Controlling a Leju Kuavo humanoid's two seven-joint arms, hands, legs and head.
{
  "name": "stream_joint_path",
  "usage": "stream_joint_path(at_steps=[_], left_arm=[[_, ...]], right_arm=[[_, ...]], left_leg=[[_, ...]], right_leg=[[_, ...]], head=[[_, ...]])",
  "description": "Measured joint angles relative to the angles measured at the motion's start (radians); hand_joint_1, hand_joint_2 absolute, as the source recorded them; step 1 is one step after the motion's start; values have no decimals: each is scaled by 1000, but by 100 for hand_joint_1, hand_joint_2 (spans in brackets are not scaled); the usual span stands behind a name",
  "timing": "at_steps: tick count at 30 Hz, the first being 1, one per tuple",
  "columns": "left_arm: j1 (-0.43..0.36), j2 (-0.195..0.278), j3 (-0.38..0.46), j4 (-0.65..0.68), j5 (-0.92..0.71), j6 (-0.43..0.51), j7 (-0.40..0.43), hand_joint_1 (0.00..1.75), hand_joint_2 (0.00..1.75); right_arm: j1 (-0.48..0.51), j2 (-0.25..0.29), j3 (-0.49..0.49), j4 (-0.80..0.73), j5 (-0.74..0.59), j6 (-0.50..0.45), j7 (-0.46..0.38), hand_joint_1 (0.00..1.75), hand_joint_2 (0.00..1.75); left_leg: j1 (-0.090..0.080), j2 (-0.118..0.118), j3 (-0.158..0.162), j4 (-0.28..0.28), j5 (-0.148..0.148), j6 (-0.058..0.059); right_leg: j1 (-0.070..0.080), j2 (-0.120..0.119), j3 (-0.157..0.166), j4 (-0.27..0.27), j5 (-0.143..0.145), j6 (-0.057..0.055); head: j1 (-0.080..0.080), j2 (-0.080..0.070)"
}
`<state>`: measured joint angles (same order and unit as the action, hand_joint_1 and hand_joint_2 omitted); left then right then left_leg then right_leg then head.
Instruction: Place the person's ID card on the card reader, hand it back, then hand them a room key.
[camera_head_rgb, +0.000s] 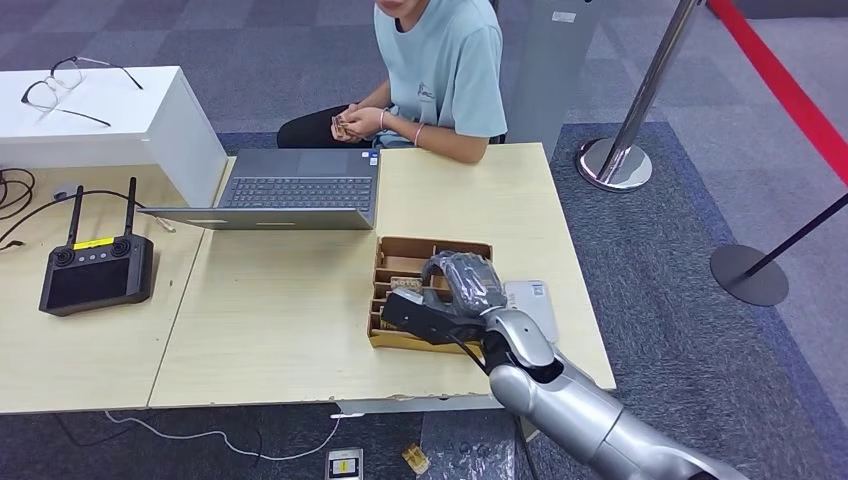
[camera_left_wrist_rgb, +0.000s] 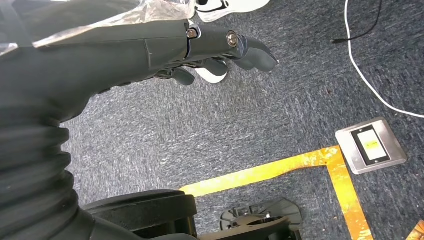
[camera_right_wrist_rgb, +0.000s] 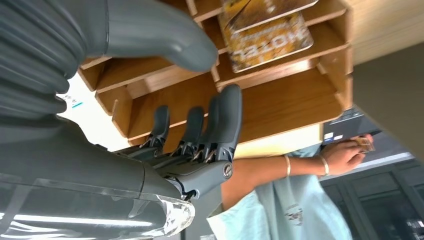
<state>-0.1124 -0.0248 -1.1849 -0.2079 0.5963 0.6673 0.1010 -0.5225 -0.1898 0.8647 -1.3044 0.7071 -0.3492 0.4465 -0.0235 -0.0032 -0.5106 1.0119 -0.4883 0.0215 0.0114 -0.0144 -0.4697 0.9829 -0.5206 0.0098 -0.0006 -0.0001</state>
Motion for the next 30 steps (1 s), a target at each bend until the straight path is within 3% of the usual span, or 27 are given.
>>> stream_joint_path(at_steps=[10, 16, 26, 30], left_arm=[[-1, -3, -8, 0, -13, -3, 1, 0, 175], [-1, -5, -8, 0, -17, -4, 1, 0, 175], [-1, -5, -10, 0, -18, -5, 5, 0, 175], [-1, -5, -14, 0, -18, -6, 6, 0, 175]], right_arm=[[-33, 58, 25, 39, -10, 13, -32, 124, 175], [-50, 83, 37, 69, -17, 15, -41, 103, 175], [-59, 105, 50, 117, -33, 19, -50, 83, 175], [-59, 111, 52, 138, -36, 24, -52, 84, 175]], left_leg=[[0, 0, 0, 0, 0, 0], [0, 0, 0, 0, 0, 0], [0, 0, 0, 0, 0, 0], [0, 0, 0, 0, 0, 0]], right_leg=[[0, 0, 0, 0, 0, 0], [0, 0, 0, 0, 0, 0], [0, 0, 0, 0, 0, 0], [0, 0, 0, 0, 0, 0]], head=[[0, 0], [0, 0], [0, 0], [0, 0]])
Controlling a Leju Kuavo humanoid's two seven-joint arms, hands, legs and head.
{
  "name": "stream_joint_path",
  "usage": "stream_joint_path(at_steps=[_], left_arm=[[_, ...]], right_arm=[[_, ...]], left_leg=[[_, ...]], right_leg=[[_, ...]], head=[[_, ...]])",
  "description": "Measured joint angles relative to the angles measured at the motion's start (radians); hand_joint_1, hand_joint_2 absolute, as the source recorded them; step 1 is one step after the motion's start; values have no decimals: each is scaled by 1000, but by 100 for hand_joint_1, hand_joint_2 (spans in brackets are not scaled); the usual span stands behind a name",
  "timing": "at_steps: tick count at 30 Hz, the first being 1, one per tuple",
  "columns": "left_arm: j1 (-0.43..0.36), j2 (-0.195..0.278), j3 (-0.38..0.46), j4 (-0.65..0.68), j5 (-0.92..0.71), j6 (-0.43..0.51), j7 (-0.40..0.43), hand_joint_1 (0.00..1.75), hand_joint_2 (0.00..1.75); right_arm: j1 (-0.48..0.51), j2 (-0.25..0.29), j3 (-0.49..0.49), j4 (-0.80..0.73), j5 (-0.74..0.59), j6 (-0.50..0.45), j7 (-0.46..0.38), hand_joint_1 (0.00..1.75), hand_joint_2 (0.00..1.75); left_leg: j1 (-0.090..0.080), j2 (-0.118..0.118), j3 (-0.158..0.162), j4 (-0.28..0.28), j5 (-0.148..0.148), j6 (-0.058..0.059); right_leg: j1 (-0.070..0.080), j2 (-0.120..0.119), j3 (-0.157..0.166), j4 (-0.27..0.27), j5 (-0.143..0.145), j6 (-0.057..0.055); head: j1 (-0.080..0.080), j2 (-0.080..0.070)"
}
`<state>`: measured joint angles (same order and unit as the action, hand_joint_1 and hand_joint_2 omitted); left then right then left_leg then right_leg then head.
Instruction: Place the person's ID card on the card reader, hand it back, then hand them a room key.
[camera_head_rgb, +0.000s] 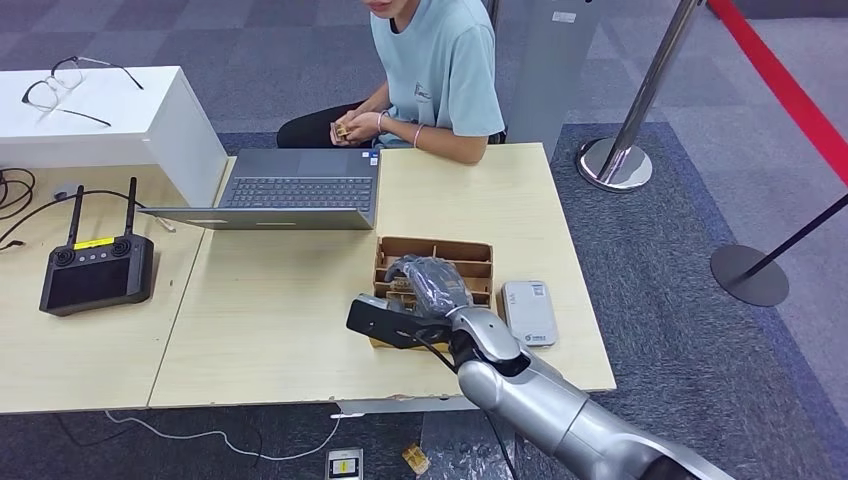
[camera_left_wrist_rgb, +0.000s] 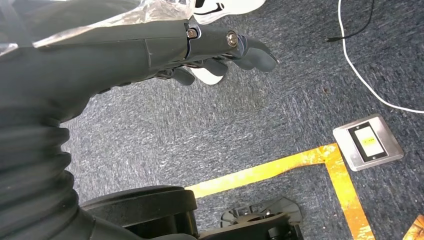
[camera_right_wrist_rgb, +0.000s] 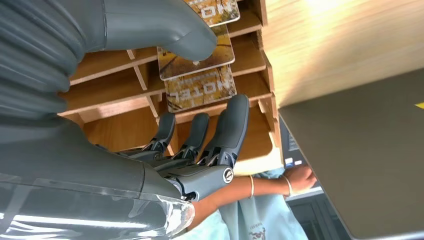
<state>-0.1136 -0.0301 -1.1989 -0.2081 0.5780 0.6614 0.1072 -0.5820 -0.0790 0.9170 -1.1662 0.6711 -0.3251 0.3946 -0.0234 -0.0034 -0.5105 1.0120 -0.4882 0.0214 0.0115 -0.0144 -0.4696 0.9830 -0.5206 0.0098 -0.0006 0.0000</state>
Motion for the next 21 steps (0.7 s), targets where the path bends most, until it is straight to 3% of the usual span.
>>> stream_joint_path(at_steps=[15, 21], left_arm=[[0, 0, -11, 0, -2, 0, 2, 0, 175], [0, 0, -11, 0, -2, 0, 5, 0, 175]], right_arm=[[-20, 13, 1, 59, -18, -3, -6, 98, 175], [-24, 13, 1, 72, -20, -12, -9, 94, 175]], left_leg=[[0, 0, 1, 0, 0, 0], [0, 0, 1, 0, 0, 0]], right_leg=[[0, 0, 1, 0, 0, 0], [0, 0, 1, 0, 0, 0]], head=[[0, 0], [0, 0]])
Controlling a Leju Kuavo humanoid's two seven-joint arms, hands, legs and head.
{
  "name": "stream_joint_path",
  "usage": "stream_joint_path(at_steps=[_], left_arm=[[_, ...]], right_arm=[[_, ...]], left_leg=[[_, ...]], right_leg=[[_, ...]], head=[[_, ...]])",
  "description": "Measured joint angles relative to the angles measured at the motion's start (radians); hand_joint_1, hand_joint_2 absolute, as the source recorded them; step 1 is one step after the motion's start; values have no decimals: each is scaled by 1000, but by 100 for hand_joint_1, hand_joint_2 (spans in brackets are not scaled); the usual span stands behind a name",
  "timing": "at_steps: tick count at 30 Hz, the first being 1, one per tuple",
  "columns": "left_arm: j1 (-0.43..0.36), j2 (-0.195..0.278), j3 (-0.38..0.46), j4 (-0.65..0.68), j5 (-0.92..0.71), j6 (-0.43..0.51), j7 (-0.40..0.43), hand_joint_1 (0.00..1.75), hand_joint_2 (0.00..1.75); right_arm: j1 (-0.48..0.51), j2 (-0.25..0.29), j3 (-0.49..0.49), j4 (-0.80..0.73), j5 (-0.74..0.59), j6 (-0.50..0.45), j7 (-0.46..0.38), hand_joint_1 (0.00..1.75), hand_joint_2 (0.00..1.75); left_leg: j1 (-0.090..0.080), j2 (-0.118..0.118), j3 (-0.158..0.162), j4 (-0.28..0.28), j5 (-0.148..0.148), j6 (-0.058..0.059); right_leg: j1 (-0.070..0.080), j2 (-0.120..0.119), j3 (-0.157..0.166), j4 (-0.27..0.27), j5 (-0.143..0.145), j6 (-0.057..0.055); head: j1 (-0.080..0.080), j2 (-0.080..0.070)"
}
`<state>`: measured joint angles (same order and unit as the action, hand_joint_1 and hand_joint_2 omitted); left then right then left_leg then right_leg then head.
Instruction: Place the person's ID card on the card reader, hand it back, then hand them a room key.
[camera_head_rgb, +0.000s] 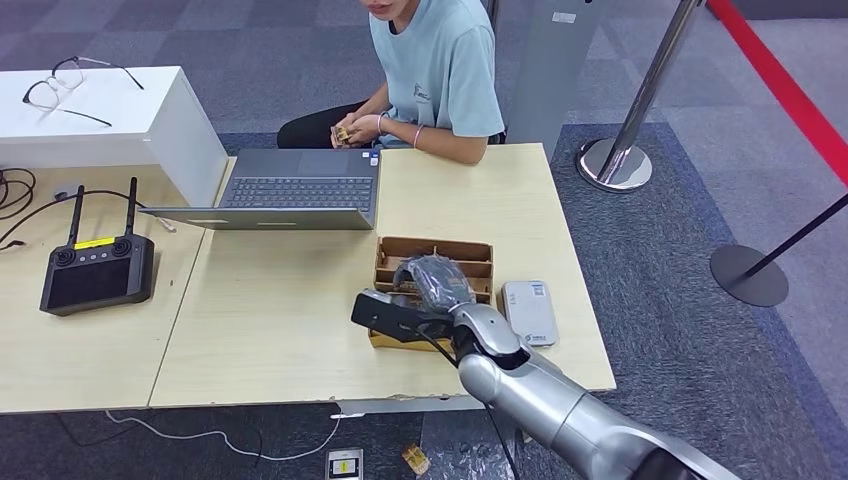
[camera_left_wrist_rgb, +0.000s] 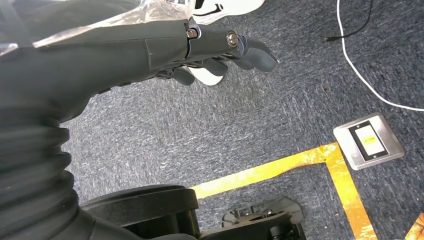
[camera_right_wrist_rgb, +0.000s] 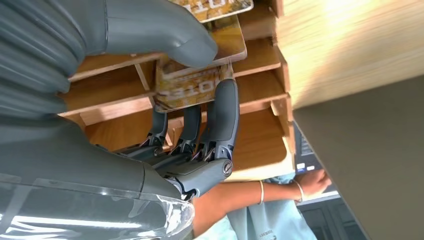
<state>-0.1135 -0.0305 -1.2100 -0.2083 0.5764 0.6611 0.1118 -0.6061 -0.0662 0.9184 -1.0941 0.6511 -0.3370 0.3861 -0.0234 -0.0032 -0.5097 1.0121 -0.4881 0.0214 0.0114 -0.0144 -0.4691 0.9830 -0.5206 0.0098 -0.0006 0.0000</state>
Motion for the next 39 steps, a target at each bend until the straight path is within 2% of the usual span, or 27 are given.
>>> stream_joint_path(at_steps=[7, 14, 16, 18, 20, 39], left_arm=[[0, 0, 0, 0, 1, 0, 0, 0, 175], [0, 0, 0, 0, 2, 0, 0, 0, 175], [0, 0, 0, 0, 2, 0, 0, 0, 175], [0, 0, 0, 0, 1, 0, 0, 0, 175], [0, 0, 0, 0, 1, 0, 0, 0, 175], [0, 0, -1, 0, 0, 0, 0, 0, 175]], right_arm=[[0, -1, 0, 4, -9, -3, 3, 94, 175], [0, -2, 0, 4, -11, -6, 6, 101, 175], [0, -3, 0, 4, -11, -6, 6, 119, 175], [0, -4, 0, 4, -11, -5, 6, 154, 175], [0, -6, 0, 4, -11, -5, 8, 175, 175], [0, -11, -2, 4, -16, -3, 10, 175, 175]], left_leg=[[0, 0, 0, 0, 0, 0], [0, 0, 0, 0, 0, 0], [0, 0, 0, 0, 0, 0], [0, 0, 0, 0, 0, 0], [0, 0, 0, 0, 0, 0], [0, 0, 2, 0, 0, 0]], right_leg=[[0, 0, 0, 0, 0, 0], [0, 0, 0, 0, 0, 0], [0, 0, 0, 0, 0, 0], [0, 0, 0, 0, 0, 0], [0, 0, 0, 0, 0, 0], [0, 0, 2, 0, 0, 0]], head=[[0, 0], [0, 0], [0, 0], [0, 0], [0, 0], [0, 0]])
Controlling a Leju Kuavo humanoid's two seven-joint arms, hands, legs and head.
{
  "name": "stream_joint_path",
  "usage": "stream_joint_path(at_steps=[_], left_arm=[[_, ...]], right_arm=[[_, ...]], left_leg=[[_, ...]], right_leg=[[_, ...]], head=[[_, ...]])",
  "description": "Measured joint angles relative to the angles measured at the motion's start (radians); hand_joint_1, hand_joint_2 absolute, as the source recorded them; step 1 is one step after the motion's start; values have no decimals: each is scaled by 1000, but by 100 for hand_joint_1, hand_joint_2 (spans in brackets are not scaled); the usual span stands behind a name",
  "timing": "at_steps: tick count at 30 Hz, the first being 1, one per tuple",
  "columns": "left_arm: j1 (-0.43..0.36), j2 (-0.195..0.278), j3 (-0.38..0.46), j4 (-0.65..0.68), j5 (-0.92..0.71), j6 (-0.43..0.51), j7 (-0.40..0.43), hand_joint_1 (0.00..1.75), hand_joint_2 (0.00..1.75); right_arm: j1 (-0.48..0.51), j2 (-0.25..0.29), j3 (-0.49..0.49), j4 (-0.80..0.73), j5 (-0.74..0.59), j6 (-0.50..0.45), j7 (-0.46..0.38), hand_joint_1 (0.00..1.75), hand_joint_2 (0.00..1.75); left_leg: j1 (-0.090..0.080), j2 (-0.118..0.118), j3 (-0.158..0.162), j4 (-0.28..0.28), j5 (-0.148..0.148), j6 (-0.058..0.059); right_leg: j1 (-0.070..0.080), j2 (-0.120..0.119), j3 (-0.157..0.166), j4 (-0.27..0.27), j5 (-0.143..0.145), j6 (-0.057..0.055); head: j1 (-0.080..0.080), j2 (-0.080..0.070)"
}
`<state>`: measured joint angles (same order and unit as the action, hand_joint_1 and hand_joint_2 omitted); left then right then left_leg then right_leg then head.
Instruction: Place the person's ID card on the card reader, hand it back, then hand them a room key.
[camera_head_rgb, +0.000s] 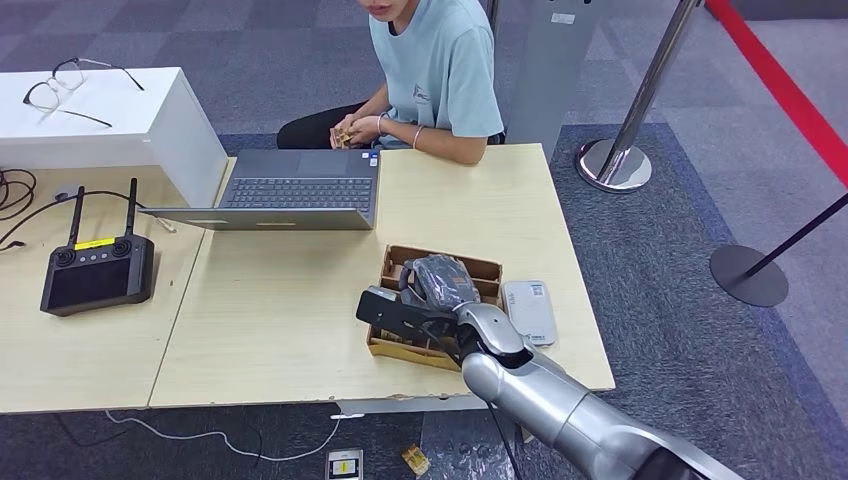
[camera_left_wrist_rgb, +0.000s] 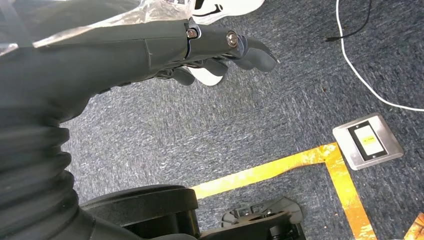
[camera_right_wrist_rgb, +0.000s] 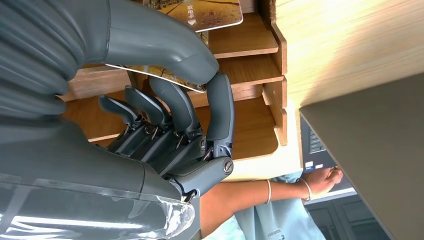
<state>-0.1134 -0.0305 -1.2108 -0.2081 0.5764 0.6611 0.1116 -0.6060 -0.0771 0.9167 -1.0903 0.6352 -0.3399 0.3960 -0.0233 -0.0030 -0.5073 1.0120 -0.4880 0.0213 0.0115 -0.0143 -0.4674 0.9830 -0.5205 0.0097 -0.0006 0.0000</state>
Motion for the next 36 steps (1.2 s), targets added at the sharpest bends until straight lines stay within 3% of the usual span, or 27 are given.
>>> stream_joint_path(at_steps=[11, 27, 36], left_arm=[[0, 0, -2, 0, 0, 0, 0, 0, 175], [0, 0, -3, 0, -3, 0, 0, 0, 175], [0, 0, -4, 0, -3, 0, 2, 0, 175]], right_arm=[[1, 0, 0, 0, -2, -9, -2, 175, 175], [7, -2, -5, -2, 24, -154, -35, 175, 175], [-6, -11, -20, -36, 55, -175, -27, 175, 175]], left_leg=[[0, 0, 1, 0, 0, 0], [0, 0, 0, 0, 0, 0], [0, 0, 0, 0, 0, 0]], right_leg=[[0, 0, 1, 0, 0, 0], [0, 0, 0, 0, 0, 0], [0, 0, 0, 0, 0, 0]], head=[[0, 0], [0, 0], [0, 0]])
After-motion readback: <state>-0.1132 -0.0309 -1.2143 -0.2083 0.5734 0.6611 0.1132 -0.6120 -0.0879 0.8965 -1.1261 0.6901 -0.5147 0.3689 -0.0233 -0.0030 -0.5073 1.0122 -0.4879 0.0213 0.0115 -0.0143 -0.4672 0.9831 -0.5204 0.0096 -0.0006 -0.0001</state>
